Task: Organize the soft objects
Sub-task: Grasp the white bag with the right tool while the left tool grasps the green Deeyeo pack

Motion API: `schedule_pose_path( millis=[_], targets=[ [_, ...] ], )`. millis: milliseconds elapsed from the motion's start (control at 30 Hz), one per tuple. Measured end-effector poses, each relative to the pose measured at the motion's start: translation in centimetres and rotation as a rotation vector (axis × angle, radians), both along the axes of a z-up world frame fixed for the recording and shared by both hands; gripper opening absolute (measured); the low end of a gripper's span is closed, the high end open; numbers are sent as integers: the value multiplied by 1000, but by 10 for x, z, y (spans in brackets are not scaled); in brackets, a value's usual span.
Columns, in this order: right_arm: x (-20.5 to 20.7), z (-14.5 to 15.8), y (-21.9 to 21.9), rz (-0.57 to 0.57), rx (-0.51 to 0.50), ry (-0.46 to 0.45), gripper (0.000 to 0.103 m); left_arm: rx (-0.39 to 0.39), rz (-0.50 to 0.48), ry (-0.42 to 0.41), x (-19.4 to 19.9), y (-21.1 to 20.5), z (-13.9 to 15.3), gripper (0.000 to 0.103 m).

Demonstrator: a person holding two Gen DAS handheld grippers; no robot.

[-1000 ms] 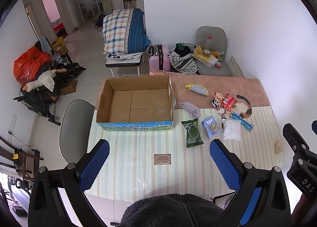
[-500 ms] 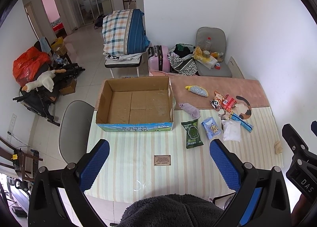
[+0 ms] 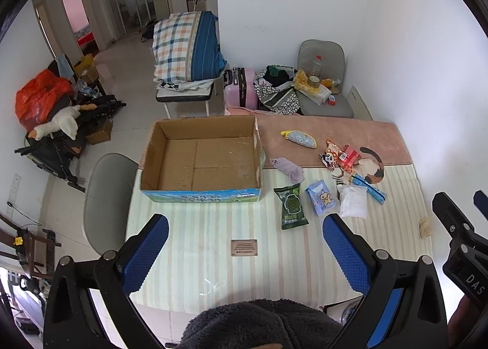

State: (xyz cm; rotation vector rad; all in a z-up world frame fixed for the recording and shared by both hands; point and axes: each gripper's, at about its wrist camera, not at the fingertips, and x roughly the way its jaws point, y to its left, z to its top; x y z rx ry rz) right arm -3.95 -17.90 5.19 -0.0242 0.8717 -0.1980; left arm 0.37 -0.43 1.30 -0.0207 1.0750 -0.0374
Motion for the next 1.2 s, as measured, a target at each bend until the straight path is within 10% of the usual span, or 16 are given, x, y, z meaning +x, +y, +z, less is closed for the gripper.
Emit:
schedule_pose_path(
  millis=[233,700,1033,1200],
  targets=[
    [51,-68,-38,0,76,134,103,-3,-4,132,64,-16,-87,103],
    [215,-349,-184,-66,151,690,103,-50,-18,581,164,-117,-336,102],
    [230,-454,-211,-99,251,847,103,-20,-6,674,193,-149,-408,98],
    [229,-488,-210,-99,248,892,103,27,-17,735,197,-155,-434,51]
  ],
)
